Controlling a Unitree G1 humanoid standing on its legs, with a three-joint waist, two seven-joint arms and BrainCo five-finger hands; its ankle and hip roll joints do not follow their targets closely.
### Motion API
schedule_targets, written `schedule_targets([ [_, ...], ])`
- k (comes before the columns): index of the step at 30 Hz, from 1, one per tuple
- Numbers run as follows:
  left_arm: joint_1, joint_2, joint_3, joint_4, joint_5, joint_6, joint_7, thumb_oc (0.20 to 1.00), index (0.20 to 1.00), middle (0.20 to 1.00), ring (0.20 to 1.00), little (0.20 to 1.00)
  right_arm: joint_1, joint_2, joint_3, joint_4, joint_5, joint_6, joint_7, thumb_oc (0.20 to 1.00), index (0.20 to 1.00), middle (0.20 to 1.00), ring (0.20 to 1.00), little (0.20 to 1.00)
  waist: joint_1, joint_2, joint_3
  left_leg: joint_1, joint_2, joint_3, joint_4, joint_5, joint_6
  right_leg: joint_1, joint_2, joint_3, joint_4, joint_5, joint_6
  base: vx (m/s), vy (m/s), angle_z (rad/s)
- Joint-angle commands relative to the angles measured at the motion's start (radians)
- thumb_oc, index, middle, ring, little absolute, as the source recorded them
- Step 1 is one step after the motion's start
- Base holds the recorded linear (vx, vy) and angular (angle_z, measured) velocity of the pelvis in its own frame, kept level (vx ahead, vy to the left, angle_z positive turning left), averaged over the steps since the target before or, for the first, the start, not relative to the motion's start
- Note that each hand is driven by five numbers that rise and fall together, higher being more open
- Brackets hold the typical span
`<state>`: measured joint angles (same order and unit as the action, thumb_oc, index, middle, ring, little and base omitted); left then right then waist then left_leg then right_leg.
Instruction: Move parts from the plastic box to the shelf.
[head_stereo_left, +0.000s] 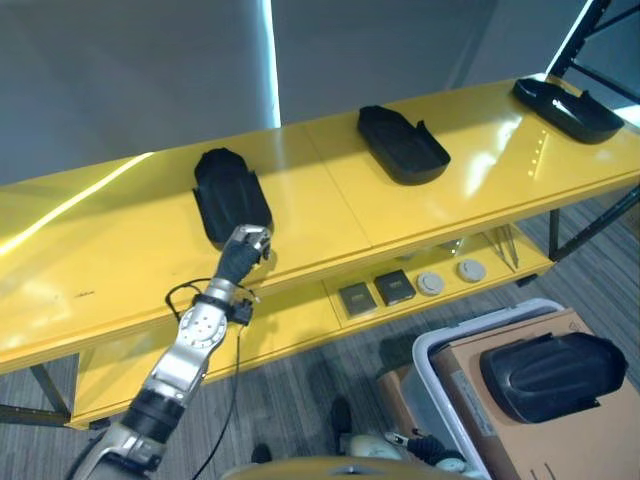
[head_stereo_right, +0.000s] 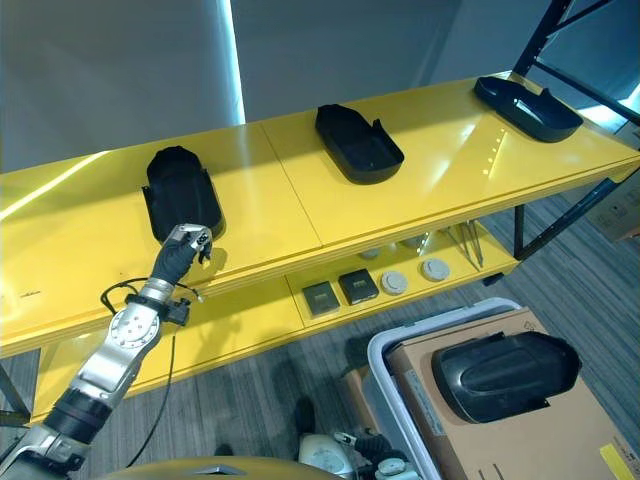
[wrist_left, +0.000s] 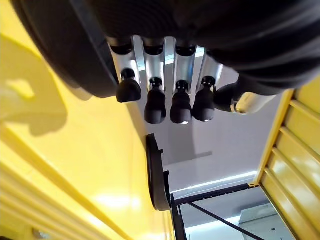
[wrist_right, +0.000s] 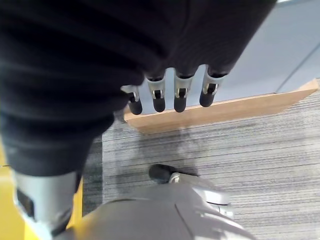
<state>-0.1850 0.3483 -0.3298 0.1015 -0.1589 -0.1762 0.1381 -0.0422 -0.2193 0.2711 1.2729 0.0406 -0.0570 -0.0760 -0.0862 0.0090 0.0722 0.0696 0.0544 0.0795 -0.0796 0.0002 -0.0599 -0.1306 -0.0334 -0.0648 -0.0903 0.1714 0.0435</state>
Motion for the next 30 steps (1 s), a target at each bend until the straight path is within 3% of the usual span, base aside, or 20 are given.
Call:
schedule_targets([
  [1,-0.131,0.011,0.016,0.014,-0.043,-0.037,0.025,0.2,0.2,0.2,0.2,0.2,-0.011,0.007,0.031,0.026,0.003,0.011,-0.025,1.0,1.0,1.0,1.0,1.0,-0.009,0.0,0.053,-0.04,0.06,-0.021,-0.008,0.025,-0.056,0.116,-0.06,0.007,0.003,-0.111,0.096,0.0,0.01,-0.04],
  [8,-0.231,-0.006,-0.009,0.133,-0.007,-0.026,0.074,0.2,0.2,0.2,0.2,0.2,-0.01,0.001,0.061,0.02,-0.022,0.012,-0.029,1.0,1.0,1.0,1.0,1.0,-0.023,0.001,0.054,-0.046,0.061,-0.016,-0.008,0.025,-0.056,0.109,-0.061,0.013,0.003,-0.11,0.097,0.0,0.0,0.0],
  [16,-0.288,-0.006,0.046,0.264,0.014,-0.009,0.169,0.2,0.2,0.2,0.2,0.2,-0.001,-0.002,0.063,0.022,-0.025,0.01,-0.039,1.0,1.0,1.0,1.0,1.0,-0.036,0.003,0.054,-0.045,0.059,-0.001,-0.008,0.023,-0.056,0.106,-0.064,0.023,0.003,-0.11,0.099,0.0,0.0,0.0],
  [30,-0.264,0.042,0.139,0.301,0.016,-0.005,0.222,0.2,0.2,0.2,0.2,0.2,0.005,-0.002,0.067,0.017,-0.037,0.006,-0.035,1.0,1.0,1.0,1.0,1.0,-0.031,0.003,0.056,-0.044,0.055,0.001,-0.008,0.02,-0.054,0.107,-0.066,0.022,0.003,-0.11,0.1,0.0,0.0,0.0],
])
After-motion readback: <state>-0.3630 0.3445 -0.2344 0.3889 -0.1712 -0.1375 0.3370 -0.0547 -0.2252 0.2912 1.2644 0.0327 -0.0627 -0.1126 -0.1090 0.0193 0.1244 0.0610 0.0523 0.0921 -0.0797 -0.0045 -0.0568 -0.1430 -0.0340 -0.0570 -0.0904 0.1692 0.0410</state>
